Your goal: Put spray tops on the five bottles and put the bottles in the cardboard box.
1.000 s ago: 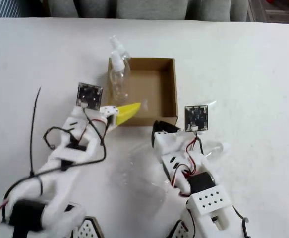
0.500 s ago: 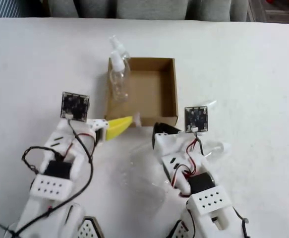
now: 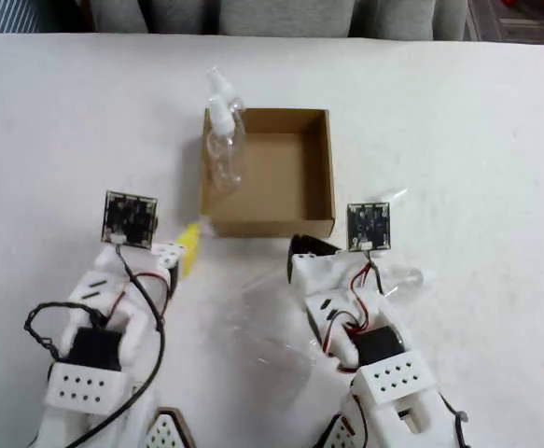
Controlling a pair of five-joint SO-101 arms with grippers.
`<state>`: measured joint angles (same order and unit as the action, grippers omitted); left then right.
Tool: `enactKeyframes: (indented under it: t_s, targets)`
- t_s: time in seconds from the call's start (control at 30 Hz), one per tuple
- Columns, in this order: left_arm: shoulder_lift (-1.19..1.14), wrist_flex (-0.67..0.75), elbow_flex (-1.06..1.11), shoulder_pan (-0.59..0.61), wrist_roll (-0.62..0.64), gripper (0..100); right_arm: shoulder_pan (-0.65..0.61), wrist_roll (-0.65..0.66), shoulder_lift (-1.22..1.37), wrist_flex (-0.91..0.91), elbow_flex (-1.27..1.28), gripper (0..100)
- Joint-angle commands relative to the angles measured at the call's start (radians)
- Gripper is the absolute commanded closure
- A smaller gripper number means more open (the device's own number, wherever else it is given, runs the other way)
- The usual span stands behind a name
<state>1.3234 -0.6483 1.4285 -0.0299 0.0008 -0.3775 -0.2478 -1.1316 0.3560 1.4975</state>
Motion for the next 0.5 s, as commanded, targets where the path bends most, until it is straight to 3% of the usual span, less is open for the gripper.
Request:
enactKeyframes:
  t_s: [0.0,0.2,0.4,0.47]
  targets:
    - [0.036,-0.002,0.0,0.101,0.012,94,0.008,0.086,-0.016,0.002,-0.012,98.1]
    - [-0.042,0.003,-0.043,0.229,0.135,98,0.024,0.135,-0.016,0.016,-0.034,98.1]
    - [-0.369,0.005,-0.193,0.282,0.141,98,0.022,0.149,-0.016,0.314,-0.219,98.1]
    - [-0.492,0.018,-0.252,0.305,0.141,98,0.013,0.221,-0.016,0.43,-0.285,98.1]
